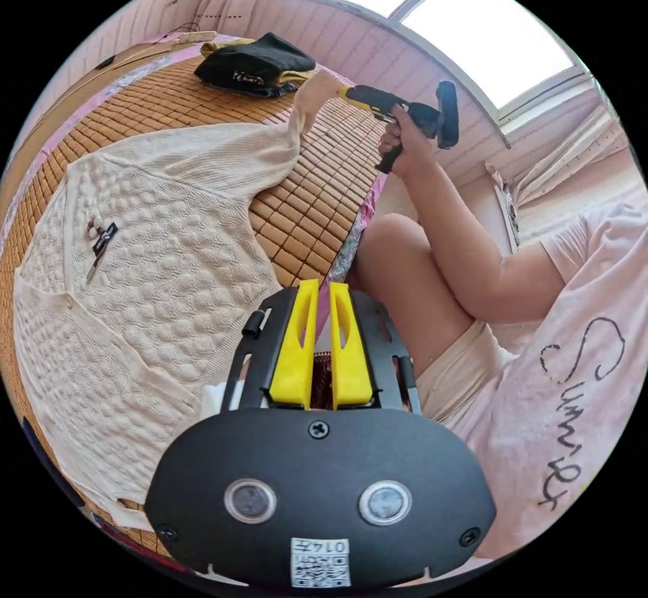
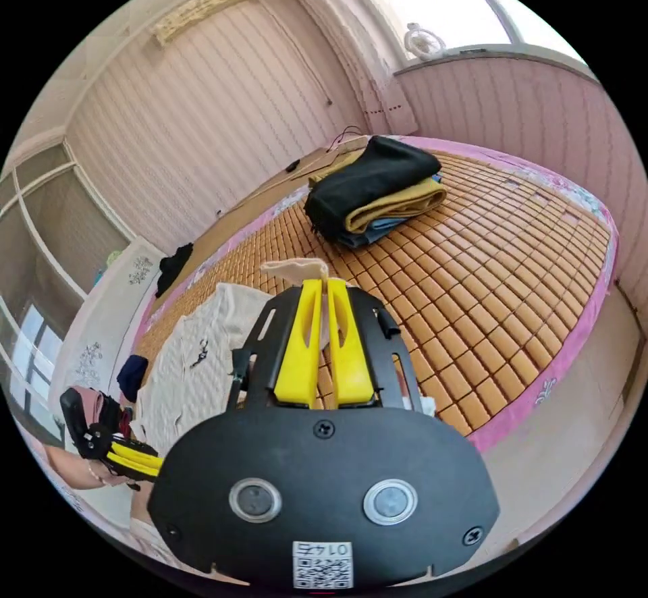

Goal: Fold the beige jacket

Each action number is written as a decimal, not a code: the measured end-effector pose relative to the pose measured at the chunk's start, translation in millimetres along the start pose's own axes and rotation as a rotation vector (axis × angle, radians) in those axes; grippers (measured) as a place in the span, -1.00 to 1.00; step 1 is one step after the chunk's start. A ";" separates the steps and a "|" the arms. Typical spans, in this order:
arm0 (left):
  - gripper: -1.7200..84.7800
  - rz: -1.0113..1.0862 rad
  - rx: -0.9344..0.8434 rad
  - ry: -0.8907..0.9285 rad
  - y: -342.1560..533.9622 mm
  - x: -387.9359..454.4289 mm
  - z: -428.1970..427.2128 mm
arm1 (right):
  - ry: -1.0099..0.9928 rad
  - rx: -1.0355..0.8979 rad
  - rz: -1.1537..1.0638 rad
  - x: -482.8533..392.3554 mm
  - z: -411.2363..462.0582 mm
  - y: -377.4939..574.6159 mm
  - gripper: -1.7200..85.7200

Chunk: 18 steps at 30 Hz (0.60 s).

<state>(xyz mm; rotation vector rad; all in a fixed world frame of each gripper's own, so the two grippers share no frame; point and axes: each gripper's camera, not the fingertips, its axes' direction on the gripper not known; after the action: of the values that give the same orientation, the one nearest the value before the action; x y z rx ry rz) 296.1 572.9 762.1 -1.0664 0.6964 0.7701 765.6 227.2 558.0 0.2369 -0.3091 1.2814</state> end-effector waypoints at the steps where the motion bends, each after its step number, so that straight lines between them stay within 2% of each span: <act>1: -0.88 0.010 0.007 -0.007 -7.5 0.8 3.4 | -0.009 0.017 0.063 18.3 -11.4 -3.0 -0.95; 5: -0.83 0.107 0.046 -0.110 -73.9 9.5 32.7 | 0.006 -0.035 0.285 123.1 -41.8 6.2 -0.95; 8: -0.83 0.156 0.077 -0.152 -122.3 15.5 56.7 | -0.055 0.098 0.443 170.9 -64.1 22.0 -0.96; 11: -0.82 0.166 0.064 -0.160 -167.3 14.9 83.3 | -0.173 0.200 0.343 184.9 -85.8 14.5 -0.95; 13: -0.82 0.168 0.072 -0.169 -192.2 12.9 94.2 | -0.234 0.122 0.237 186.4 -84.5 2.8 -0.94; 14: -0.82 0.172 0.077 -0.192 -208.8 10.1 101.1 | -0.252 0.018 0.181 186.3 -77.1 -4.5 -0.92; 18: -0.81 0.113 0.018 -0.332 -264.1 -20.4 143.6 | -0.079 -0.160 0.128 187.4 -54.0 -17.6 -0.83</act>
<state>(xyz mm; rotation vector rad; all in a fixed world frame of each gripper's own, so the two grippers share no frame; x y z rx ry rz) 520.2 628.3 955.5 -0.8606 0.4810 1.0089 835.2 409.6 574.0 0.1333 -0.4988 1.3676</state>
